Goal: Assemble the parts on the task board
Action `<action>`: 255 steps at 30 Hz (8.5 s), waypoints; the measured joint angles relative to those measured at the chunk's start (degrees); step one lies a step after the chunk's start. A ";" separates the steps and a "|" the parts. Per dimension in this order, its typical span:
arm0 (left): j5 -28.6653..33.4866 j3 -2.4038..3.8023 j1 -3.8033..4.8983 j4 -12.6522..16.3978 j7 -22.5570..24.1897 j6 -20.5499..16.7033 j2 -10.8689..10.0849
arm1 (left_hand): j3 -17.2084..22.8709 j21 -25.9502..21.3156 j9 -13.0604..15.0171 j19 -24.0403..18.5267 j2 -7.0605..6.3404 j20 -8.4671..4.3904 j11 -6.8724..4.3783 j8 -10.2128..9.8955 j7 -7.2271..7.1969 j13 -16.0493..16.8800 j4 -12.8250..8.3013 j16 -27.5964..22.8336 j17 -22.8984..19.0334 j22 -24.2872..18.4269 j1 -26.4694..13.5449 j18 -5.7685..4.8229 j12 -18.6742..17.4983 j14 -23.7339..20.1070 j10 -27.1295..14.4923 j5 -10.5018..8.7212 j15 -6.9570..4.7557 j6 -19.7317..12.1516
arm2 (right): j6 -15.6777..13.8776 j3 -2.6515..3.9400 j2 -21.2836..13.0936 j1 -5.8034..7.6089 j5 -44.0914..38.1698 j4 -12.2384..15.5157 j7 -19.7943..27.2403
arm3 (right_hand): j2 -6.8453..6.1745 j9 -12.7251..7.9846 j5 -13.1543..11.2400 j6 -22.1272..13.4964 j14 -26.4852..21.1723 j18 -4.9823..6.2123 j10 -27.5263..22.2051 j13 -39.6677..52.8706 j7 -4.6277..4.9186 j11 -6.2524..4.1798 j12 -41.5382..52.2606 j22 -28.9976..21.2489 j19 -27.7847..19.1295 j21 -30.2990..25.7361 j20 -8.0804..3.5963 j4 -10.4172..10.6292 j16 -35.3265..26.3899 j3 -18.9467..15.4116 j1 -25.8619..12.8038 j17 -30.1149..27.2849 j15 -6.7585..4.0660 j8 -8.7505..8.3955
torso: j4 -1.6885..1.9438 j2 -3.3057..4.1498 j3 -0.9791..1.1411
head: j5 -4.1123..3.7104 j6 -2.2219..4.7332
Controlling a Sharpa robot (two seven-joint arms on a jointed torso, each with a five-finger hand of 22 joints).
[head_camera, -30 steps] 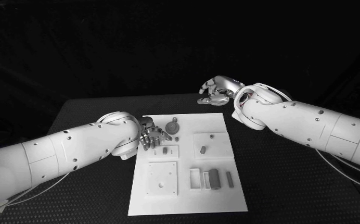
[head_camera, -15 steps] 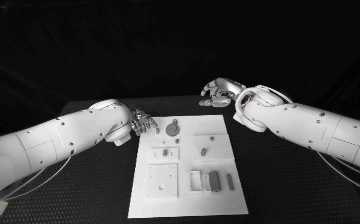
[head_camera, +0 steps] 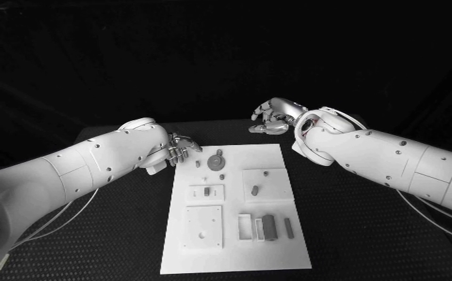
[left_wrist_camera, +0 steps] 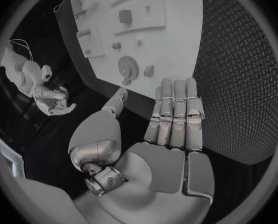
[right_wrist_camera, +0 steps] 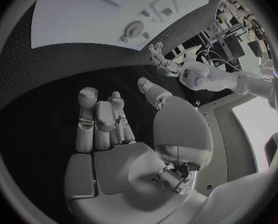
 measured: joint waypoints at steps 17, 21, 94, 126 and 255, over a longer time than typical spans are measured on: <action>-1.95 -0.26 -0.08 -4.45 0.38 5.43 3.10 | 0.71 0.00 -0.49 0.91 3.04 -0.50 -0.35 0.34 -0.50 -0.55 -0.11 1.84 -0.76 0.87 -0.16 -0.05 0.89 0.57 1.08 0.00 -0.58 1.32 | 0.01 0.00 0.25 0.00 0.05 0.08 0.00 | 0.00 0.01 0.00 -0.01 0.04 0.00 0.00 -0.05 -0.01 0.00 0.00 0.00 0.09 0.00 0.09 0.14 0.00 0.14 0.00 -0.01 -0.04 0.00 | -0.33 0.75 0.14 | 0.12 0.03; -1.94 -0.29 -0.10 -4.64 0.56 6.00 3.25 | 0.53 0.00 -0.64 1.25 4.73 -0.60 -0.58 0.43 -0.51 -0.81 -1.32 2.42 -1.14 1.16 0.40 -0.07 1.18 0.57 1.31 0.00 -0.58 1.74 | 0.01 0.00 0.25 0.00 0.05 0.11 -0.01 | 0.00 0.01 0.00 -0.02 0.04 0.00 0.00 -0.05 -0.01 0.00 0.00 0.00 0.08 0.00 0.09 0.16 0.00 0.16 0.00 -0.01 -0.04 0.00 | -0.36 0.74 0.14 | 0.06 -0.10; -1.78 -0.53 -1.23 -8.24 1.86 7.32 5.90 | 6.02 0.22 -1.52 2.86 11.76 -1.23 -1.16 1.46 -1.13 -2.60 -5.53 5.36 -4.22 3.23 9.50 -0.43 2.44 1.39 3.12 0.00 -1.40 3.59 | 0.03 0.00 0.38 0.00 0.09 0.30 -0.03 | 0.00 -0.08 0.00 -0.17 0.05 0.00 -0.20 -0.24 0.05 0.20 0.23 0.00 -0.02 -0.22 0.00 0.47 0.00 -0.16 0.00 0.01 -0.05 0.00 | -0.26 0.67 0.12 | -0.60 -0.98; 3.39 -0.01 -1.01 -0.12 2.08 4.70 -0.96 | 8.14 0.66 -1.70 5.93 12.43 -2.25 -2.41 2.90 -2.32 -2.97 -5.43 7.82 -5.45 4.75 13.19 -0.56 3.99 3.96 6.23 -0.22 -2.32 6.40 | 0.04 0.00 -0.18 0.00 0.27 0.24 -0.03 | 0.00 -0.07 0.00 -0.17 0.05 0.00 -0.20 -0.29 0.06 0.20 0.22 0.00 -0.13 -0.22 0.13 0.47 0.00 -0.15 0.00 0.00 -0.05 0.00 | -0.07 0.49 0.14 | -0.43 -0.95; -3.50 -5.54 -1.87 17.22 -3.02 1.71 -6.14 | 7.11 0.89 -1.35 7.88 10.58 -3.37 -3.11 4.50 -3.38 -2.18 -4.58 10.92 -6.12 6.98 12.23 -0.96 5.76 5.59 8.77 -0.45 -3.56 8.70 | 0.61 0.00 -0.32 -0.01 0.69 -0.34 -0.03 | 0.00 -0.19 0.00 -0.34 -0.10 0.00 -0.20 -0.64 0.16 0.20 0.44 0.00 -0.14 -0.22 0.12 0.95 0.00 -0.32 0.00 0.02 0.10 0.01 | 0.45 0.26 0.07 | -0.77 -2.54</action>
